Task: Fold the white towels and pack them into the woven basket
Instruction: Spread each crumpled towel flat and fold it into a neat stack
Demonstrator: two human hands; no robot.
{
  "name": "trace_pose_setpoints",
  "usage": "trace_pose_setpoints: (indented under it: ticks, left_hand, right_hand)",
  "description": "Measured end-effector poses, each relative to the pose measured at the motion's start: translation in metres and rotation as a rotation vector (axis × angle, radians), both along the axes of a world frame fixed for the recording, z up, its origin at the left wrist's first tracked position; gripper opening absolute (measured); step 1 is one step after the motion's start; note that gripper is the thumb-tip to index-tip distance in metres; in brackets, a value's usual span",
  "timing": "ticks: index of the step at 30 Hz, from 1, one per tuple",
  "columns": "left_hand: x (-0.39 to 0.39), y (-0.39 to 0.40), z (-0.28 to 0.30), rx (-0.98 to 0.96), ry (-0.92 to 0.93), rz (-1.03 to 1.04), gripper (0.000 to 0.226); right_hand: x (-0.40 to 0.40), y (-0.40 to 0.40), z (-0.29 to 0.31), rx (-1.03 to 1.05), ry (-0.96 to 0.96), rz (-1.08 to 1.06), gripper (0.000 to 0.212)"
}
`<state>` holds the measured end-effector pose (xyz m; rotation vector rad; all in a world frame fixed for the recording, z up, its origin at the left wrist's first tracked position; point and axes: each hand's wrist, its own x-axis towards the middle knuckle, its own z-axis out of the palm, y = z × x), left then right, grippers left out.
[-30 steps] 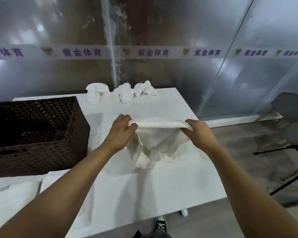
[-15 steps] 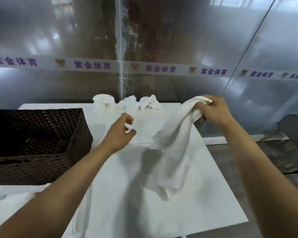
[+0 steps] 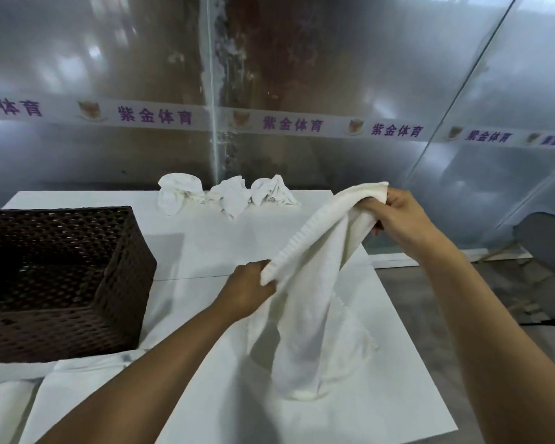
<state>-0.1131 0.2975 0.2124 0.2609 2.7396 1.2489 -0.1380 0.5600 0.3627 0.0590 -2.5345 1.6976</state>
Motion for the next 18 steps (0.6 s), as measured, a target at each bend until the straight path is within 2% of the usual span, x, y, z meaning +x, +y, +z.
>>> trace_pose_setpoints:
  ticks: [2,5,8,11,14,16,18]
  left_hand:
    - [-0.002,-0.025,-0.018,-0.018,-0.028,0.06,0.003]
    - [-0.008,-0.062,-0.031,-0.013,-0.016,0.174,0.016]
    - [-0.028,-0.09,-0.026,0.092,-0.004,0.345,0.01]
    - [-0.063,-0.097,-0.006,0.347,-0.035,0.542,0.012]
    - [-0.113,-0.09,0.022,0.727,-0.069,0.685,0.005]
    - [-0.154,-0.084,0.046,0.913,-0.062,0.712,0.005]
    - [-0.198,-0.083,0.08,1.013,-0.015,0.679,0.006]
  right_hand:
    - [-0.008,0.007,-0.002,-0.072,0.016,-0.113,0.011]
    - [-0.025,0.014,-0.003,-0.097,0.012,-0.239,0.008]
    - [-0.055,0.014,-0.004,-0.133,-0.047,-0.277,0.009]
    - [-0.104,0.018,-0.008,-0.269,-0.07,-0.382,0.011]
    - [-0.162,0.024,-0.01,-0.332,-0.042,-0.415,0.01]
    - [-0.203,0.03,-0.002,-0.361,-0.02,-0.416,0.012]
    - [-0.244,0.038,0.017,-0.415,0.007,-0.404,0.013]
